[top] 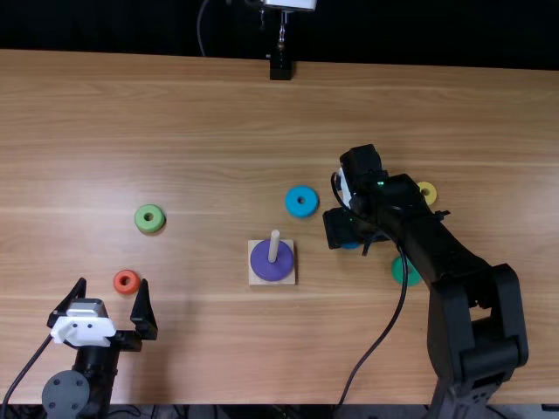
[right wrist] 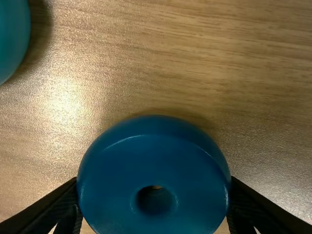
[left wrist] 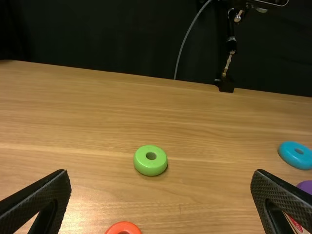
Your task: Build the Hanoi tower: stack the rings onto the peg from bottom to top in this color order: purple, dark blue, light blue, dark green, light green, yellow, orange.
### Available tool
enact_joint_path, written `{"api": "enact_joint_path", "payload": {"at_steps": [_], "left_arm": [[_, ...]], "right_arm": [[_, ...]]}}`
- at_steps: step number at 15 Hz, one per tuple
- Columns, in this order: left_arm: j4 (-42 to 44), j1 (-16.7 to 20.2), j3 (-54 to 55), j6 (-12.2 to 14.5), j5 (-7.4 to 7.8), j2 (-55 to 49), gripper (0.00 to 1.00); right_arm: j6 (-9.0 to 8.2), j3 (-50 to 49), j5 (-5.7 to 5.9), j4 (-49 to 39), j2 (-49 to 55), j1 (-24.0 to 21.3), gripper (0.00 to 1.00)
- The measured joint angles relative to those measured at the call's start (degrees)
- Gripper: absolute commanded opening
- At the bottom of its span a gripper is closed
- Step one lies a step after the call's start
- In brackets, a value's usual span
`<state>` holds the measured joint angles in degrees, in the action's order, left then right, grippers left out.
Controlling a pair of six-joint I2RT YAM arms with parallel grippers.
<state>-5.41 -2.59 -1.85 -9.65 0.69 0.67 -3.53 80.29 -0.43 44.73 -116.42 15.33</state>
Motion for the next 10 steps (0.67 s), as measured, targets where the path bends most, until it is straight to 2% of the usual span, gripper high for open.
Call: {"api": "enact_joint_path", "payload": {"at_steps": [6, 10], "left_arm": [[0.0, 0.0, 0.0, 0.0, 0.00, 0.0, 1.00], [0.0, 0.0, 0.0, 0.0, 0.00, 0.0, 1.00]], "right_arm": [[0.07, 1.4, -0.02, 0.8, 0.9, 0.0, 0.00], [1.18, 6.7, 0.02, 3.2, 9.6, 1.7, 0.00]]}}
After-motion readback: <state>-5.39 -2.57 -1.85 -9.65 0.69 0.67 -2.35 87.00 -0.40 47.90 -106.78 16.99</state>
